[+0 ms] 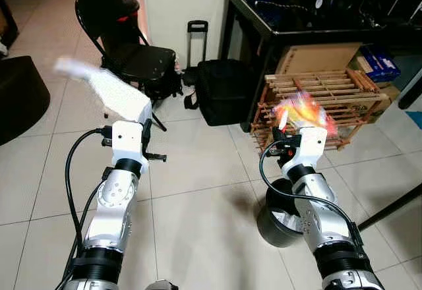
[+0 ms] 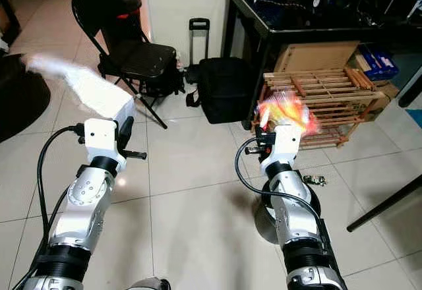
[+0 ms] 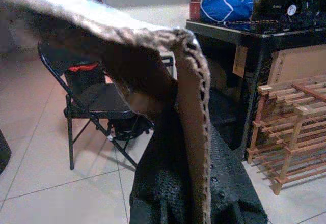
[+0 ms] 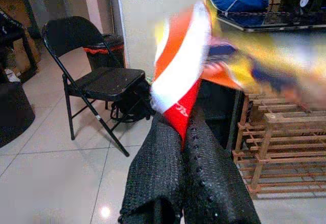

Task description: Picking trash to rubbish bin

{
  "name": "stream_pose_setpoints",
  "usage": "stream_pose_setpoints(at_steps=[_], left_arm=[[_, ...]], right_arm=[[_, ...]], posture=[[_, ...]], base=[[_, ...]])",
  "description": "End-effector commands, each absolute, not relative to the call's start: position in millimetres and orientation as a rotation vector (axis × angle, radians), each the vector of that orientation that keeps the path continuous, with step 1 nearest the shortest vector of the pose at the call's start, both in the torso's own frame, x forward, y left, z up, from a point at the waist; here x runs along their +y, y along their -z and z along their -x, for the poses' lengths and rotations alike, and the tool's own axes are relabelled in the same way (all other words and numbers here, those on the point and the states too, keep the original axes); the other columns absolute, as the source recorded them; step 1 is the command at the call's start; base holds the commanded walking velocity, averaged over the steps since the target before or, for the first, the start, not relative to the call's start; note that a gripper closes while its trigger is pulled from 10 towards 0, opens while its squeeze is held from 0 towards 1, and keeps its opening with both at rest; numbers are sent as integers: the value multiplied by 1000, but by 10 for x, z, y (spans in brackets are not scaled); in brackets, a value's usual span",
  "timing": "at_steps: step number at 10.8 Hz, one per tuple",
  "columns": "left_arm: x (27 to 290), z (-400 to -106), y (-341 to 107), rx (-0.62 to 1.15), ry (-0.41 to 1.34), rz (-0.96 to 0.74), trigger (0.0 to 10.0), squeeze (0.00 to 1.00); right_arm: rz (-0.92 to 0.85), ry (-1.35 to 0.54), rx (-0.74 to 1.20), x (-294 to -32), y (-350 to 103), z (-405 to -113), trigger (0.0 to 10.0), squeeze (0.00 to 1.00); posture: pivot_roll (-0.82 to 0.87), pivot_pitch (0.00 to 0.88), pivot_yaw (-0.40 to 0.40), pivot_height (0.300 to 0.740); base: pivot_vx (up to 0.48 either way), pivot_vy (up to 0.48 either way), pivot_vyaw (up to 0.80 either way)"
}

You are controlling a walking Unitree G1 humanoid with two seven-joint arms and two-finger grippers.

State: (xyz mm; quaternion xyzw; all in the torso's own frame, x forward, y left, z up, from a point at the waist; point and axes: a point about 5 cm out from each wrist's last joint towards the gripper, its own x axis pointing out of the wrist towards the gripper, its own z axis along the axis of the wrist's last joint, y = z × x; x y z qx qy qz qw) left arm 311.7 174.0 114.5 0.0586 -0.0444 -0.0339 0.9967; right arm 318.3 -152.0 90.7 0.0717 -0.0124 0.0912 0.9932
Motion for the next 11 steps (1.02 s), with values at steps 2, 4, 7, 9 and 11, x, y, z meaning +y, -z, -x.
stream_pose_setpoints(at_steps=[2, 4, 7, 9, 11], left_arm=[[1716, -3157, -1190, -105, 79, -122, 10000, 0], [1715, -3160, -1192, -106, 82, -123, 10000, 0], [1719, -3155, -1188, -105, 79, -123, 10000, 0], [1716, -3148, -1177, -102, 80, -123, 10000, 0], [1720, -3158, -1167, -99, 80, -125, 10000, 0]], right_arm=[[-141, -172, -50, -1555, -958, -3214, 10000, 0], [-141, -169, -52, -1560, -962, -3216, 10000, 0], [-141, -169, -54, -1562, -966, -3216, 10000, 0], [-141, -168, -55, -1565, -963, -3209, 10000, 0], [-140, -167, -55, -1567, -966, -3216, 10000, 0]], posture=[[50, 0, -59, 740], [52, 2, -61, 740], [49, 4, -61, 740], [43, 0, -59, 740], [44, 0, -60, 740]], base=[[0, 0, 0], [0, 0, 0], [0, 0, 0], [0, 0, 0], [0, 0, 0]])
